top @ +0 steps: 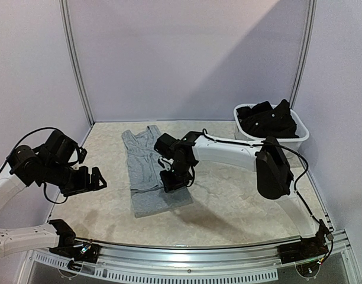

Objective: Fold and stack the mixed laundry pile
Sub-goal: Smooth out the 2/3-rectangle-folded tank top at the center of the board.

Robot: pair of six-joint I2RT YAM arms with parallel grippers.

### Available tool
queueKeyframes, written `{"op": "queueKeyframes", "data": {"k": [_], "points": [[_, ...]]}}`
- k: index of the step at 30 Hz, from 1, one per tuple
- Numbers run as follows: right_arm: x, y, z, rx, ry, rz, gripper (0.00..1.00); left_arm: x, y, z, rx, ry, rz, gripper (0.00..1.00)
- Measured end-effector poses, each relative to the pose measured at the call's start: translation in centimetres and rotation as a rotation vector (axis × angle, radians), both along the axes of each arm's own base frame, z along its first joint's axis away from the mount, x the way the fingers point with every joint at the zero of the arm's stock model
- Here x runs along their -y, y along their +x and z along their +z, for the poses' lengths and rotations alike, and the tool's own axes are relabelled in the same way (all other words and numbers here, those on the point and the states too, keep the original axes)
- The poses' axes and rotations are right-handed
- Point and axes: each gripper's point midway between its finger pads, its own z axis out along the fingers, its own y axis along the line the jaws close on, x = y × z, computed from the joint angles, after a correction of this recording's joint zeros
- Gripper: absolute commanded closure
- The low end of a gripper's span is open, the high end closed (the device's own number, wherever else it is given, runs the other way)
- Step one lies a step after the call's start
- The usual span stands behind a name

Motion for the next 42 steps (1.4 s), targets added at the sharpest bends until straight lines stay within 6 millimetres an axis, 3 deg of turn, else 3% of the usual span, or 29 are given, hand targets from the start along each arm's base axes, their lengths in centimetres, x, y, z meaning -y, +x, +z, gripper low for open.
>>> {"op": "queueKeyframes", "data": {"k": [8,16,30,36,42], "points": [[-1.2,0.9,-0.9,0.020,0.017,-0.002,0.63,0.0,-0.1,-0.2,-0.013,0.000,0.004,0.01],[-1.1,2.5,-1.0,0.050,0.029,-0.030,0.63,-0.2,-0.4,-0.7,-0.045,0.019,0.004,0.01],[-1.7,8.2,0.8,0.147,0.122,-0.119,0.60,0.0,-0.3,-1.2,-0.094,0.047,0.001,0.01],[-3.6,11.1,1.5,0.213,0.219,-0.154,0.56,1.0,0.3,-0.8,-0.120,0.046,-0.037,0.02],[-3.8,14.3,3.3,0.270,0.300,-0.212,0.55,2.4,1.2,-1.2,-0.160,0.054,-0.104,0.05]]}}
